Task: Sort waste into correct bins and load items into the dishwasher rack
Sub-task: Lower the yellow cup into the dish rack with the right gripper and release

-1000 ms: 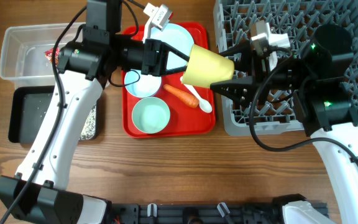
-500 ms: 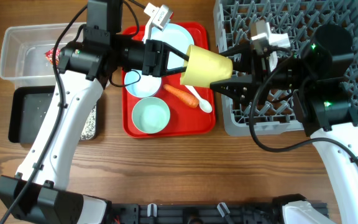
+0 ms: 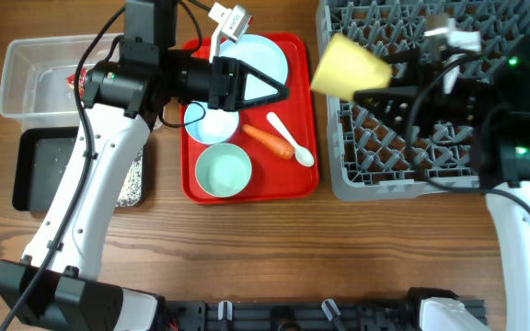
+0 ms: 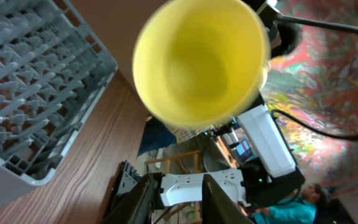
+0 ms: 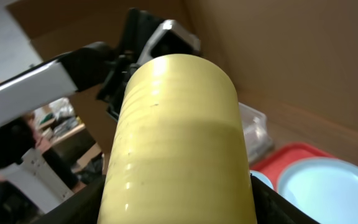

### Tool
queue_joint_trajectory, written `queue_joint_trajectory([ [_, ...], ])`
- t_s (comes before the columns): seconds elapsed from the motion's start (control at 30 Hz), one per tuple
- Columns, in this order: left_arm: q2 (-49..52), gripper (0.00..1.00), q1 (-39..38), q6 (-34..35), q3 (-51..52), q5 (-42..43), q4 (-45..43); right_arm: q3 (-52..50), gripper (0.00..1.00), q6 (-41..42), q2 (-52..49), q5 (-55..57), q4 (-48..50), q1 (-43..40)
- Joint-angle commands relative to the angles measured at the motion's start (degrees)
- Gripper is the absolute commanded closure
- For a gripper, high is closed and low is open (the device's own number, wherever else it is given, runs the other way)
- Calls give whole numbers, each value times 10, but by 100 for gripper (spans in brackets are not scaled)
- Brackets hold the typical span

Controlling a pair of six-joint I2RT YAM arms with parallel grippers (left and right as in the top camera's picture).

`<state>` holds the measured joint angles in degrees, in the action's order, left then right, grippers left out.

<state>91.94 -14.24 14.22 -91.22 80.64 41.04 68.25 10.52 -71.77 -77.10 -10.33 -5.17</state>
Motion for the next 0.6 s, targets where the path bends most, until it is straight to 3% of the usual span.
queue_joint_trajectory([
  [0.0,7,75,3,-5,-1,-42,-1,7,42,0,-3,26,-46,-42],
  [0.2,7,74,3,-5,-1,-144,23,7,42,15,-1,138,-169,-89],
  [0.57,7,67,3,-5,-1,-497,132,69,42,6,17,394,-415,-95],
])
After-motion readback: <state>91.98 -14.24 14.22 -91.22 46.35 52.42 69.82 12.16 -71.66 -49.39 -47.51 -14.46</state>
